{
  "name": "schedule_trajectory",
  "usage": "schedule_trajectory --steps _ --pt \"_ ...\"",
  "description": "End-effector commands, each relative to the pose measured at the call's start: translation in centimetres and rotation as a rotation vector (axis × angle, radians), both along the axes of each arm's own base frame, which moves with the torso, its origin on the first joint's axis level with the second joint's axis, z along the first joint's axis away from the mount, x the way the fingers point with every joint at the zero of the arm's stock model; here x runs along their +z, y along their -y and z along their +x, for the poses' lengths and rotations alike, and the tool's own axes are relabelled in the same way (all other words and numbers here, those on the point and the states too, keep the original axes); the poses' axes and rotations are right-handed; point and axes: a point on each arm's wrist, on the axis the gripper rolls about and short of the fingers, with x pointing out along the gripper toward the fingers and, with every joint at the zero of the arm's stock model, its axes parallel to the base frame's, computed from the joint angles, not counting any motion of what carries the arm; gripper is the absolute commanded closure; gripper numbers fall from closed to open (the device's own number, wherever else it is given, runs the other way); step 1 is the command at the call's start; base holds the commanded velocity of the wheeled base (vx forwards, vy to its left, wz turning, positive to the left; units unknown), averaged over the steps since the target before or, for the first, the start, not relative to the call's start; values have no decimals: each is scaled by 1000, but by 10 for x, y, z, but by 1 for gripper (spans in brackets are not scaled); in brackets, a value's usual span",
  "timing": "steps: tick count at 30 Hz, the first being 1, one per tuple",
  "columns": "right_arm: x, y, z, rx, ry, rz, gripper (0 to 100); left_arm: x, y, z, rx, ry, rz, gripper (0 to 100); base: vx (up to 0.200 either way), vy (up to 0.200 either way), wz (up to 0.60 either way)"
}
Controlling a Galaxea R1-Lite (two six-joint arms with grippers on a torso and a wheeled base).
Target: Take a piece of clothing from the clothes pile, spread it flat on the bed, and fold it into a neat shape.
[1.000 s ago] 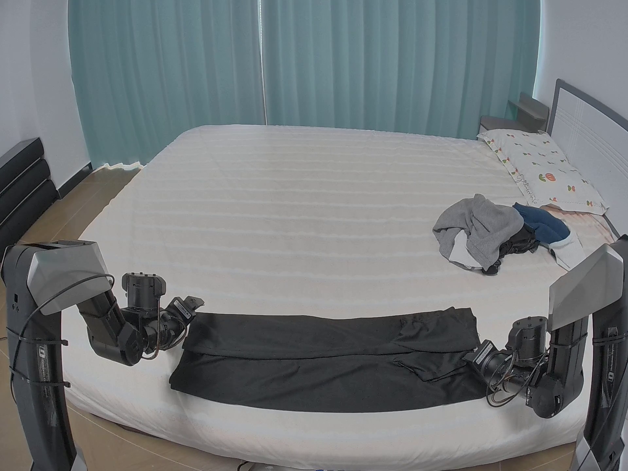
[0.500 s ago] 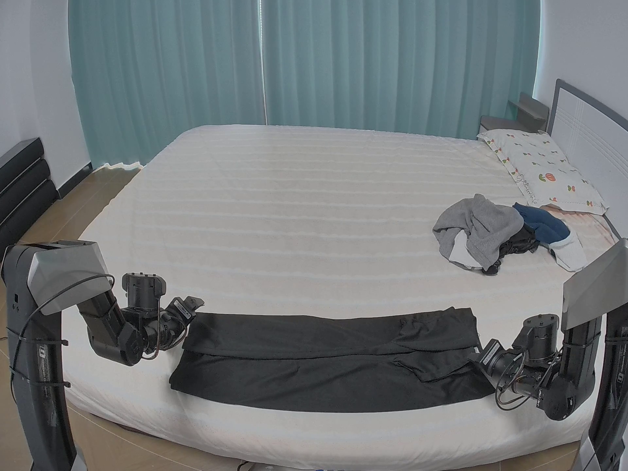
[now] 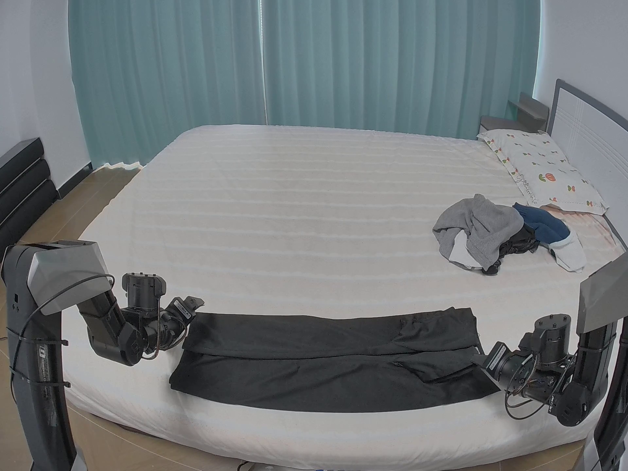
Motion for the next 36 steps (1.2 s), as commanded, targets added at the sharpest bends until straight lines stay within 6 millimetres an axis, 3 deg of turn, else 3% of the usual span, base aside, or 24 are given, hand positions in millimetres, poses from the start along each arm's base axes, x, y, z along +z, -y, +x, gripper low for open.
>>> schedule_trajectory --steps 1,6,13,22,23,30,36 --pt "4 5 -5 -2 12 -18 100 0 0 0 0 1 -1 0 0 0 0" --pt "1 6 -7 11 -7 -44 100 0 0 0 0 0 -1 0 0 0 0" --pt "-28 11 -9 50 -140 -151 100 0 0 0 0 0 -1 0 0 0 0" --pt "-46 17 -10 73 -204 -216 100 0 0 0 0 -2 -1 0 0 0 0" --pt "-46 17 -10 73 -204 -216 0 0 0 0 0 -2 -1 0 0 0 0" --pt "-36 21 -4 47 -134 -191 0 0 0 0 0 0 -1 0 0 0 0" --pt "-14 26 0 38 -37 -126 0 0 0 0 0 1 -1 0 0 0 0"
